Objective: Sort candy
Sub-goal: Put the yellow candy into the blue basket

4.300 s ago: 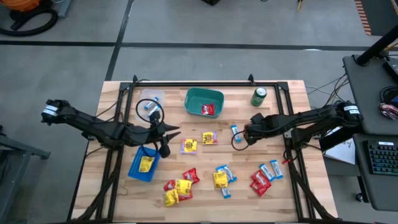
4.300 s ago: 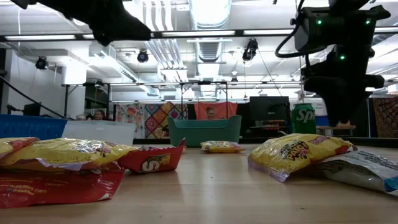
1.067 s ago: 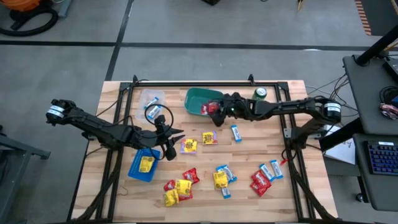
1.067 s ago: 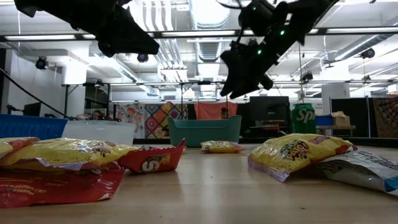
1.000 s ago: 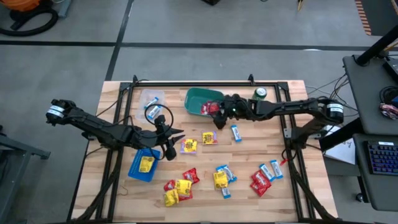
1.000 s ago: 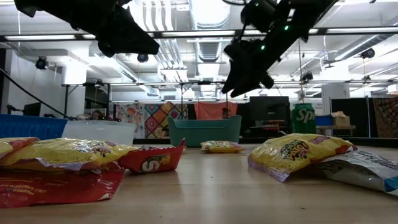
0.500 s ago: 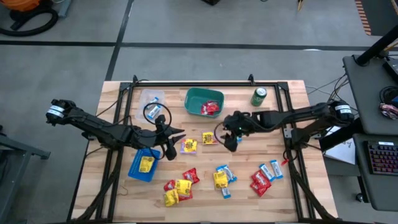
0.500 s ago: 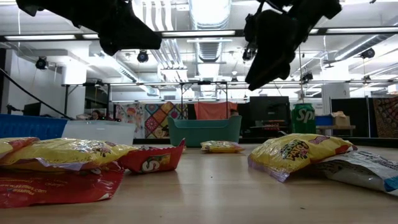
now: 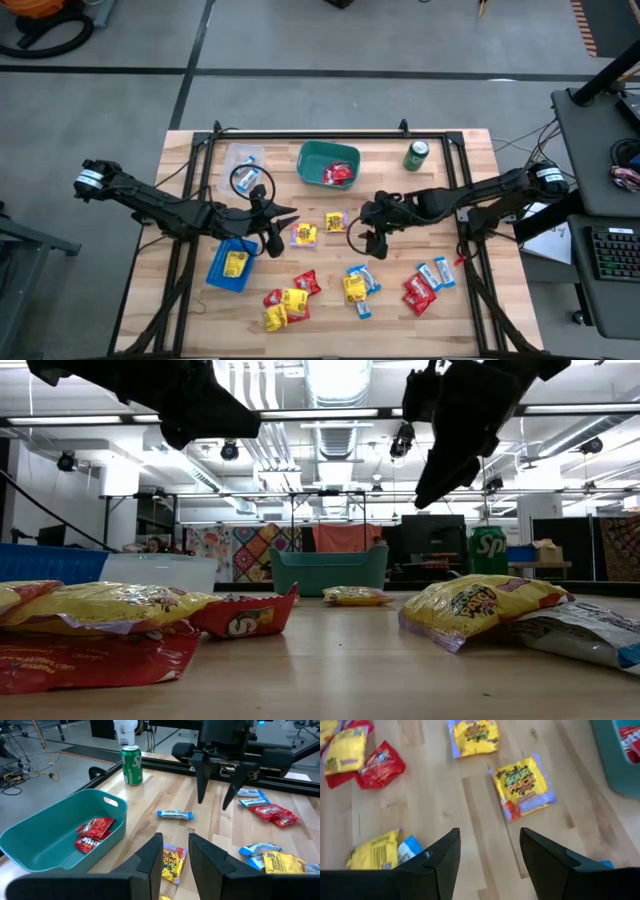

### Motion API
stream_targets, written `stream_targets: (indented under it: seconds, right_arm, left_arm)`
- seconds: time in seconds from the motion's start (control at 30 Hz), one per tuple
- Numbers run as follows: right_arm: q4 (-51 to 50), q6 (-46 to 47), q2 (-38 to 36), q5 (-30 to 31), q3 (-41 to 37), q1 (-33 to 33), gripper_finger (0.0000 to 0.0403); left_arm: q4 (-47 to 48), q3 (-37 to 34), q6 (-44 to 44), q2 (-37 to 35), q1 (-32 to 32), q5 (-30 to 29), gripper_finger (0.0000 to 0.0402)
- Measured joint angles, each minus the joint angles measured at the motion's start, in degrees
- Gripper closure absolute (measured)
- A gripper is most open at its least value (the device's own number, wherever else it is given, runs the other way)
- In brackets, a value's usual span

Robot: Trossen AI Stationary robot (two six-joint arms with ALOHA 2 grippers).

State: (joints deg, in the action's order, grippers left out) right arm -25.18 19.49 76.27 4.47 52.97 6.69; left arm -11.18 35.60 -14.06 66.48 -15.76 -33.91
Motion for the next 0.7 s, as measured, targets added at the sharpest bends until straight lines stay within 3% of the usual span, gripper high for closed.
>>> stream_targets:
  seconds: [0.43,0.7]
  right_arm:
    - [-11.53,3.13,0.0,-0.01,-1.5,6.13,0.0207]
    - [-11.46,7.23,-2.2,0.17,-5.47,8.47,0.0207]
  left_arm:
    - [-0.02,-0.01,0.0,0.11,0.01,0.3,0.0326]
    - [-5.39,-0.01,0.19,6.93,-0.01,3.95,0.0326]
